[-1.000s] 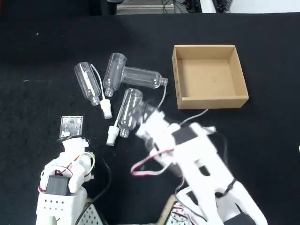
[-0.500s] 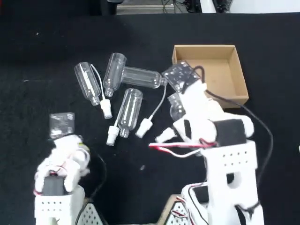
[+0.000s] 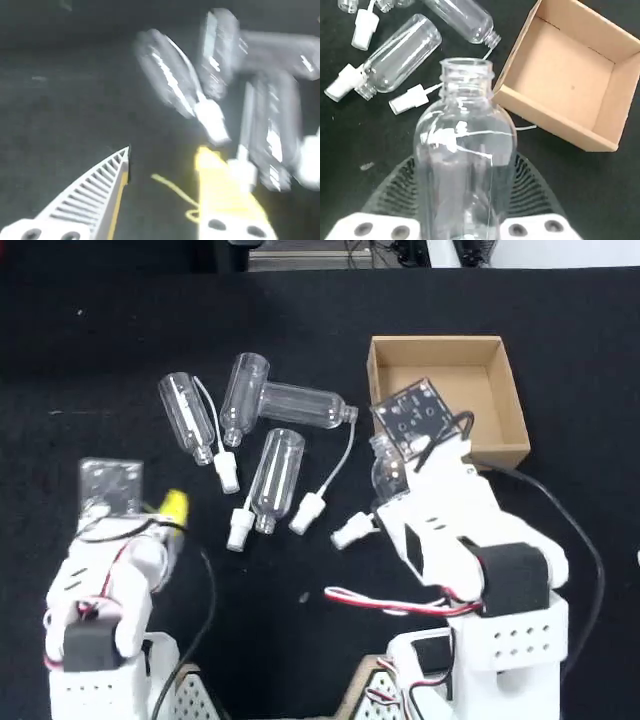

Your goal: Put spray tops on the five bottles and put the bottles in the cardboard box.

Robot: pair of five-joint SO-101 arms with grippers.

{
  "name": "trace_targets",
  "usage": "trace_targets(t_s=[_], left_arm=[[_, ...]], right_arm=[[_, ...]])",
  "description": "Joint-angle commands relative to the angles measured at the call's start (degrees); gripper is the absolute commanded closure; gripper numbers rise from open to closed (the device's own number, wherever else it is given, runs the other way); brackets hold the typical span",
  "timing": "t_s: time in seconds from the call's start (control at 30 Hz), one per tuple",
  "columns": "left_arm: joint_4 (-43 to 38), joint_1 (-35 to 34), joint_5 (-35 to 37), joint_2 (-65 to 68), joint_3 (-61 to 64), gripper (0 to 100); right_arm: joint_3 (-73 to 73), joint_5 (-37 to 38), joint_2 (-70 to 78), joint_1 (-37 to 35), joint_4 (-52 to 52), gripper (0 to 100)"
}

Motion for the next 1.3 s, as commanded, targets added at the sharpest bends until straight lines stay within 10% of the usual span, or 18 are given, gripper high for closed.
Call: trace_targets(t_s=[0.0, 0.23, 0.83, 1.27], left_arm=[[2.20, 6.99, -0.88, 14.15, -9.71, 76], [5.36, 21.67, -0.88, 42.02, -24.92, 76], [-23.03, 46.29, -2.81, 73.32, -33.63, 76], [-22.77, 41.19, 13.36, 100.04, -55.34, 76]], right_arm=[[1.27, -0.18, -2.15, 1.14, -1.76, 98.7], [2.86, 0.18, -2.86, 11.87, -1.93, 98.7], [3.30, 20.13, -2.51, 55.65, -1.93, 98.7], [9.54, 21.45, -2.86, 54.07, -3.25, 98.7]])
